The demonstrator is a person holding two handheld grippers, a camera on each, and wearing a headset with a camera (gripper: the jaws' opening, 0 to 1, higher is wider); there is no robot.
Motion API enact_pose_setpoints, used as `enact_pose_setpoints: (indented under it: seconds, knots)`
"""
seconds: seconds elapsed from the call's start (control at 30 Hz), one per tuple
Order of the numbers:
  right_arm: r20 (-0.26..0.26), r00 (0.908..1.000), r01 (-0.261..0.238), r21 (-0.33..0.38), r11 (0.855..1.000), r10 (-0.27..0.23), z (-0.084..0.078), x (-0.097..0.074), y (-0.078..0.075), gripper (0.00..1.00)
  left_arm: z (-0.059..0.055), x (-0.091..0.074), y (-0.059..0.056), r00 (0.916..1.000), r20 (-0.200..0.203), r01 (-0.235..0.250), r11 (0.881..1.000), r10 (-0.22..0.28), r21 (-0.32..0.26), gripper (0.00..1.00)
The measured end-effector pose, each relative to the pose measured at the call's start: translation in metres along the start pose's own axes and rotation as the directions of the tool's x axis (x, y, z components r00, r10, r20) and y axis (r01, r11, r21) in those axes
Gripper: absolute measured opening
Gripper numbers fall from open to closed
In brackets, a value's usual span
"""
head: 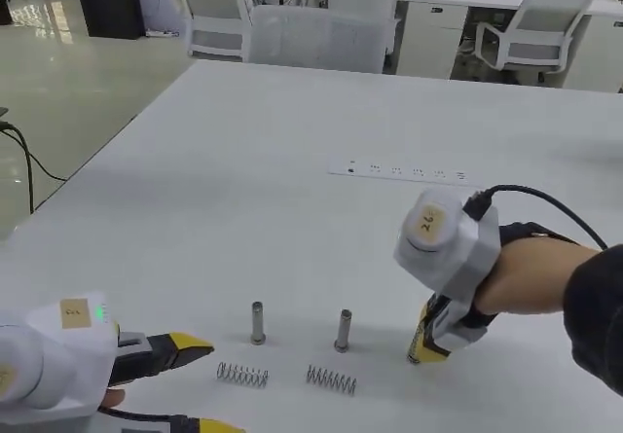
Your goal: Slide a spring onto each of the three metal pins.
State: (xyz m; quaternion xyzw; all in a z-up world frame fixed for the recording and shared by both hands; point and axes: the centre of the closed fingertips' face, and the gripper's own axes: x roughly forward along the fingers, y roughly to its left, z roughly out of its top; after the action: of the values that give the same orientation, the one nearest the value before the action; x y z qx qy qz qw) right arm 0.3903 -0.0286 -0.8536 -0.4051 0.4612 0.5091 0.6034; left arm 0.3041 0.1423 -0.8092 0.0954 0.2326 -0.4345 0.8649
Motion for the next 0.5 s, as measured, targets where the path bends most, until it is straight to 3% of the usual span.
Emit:
enact_pose_setpoints:
  seconds: [0.5]
  knots:
    - [0.044, 0.9983, 0.038, -0.012, 0.999, -0.038, 0.005, -0.011, 0.0, 0.26, -0.001, 0.0, 0.0, 1.0, -0.003, 0.002, 1.0, -0.002, 0.001, 0.5]
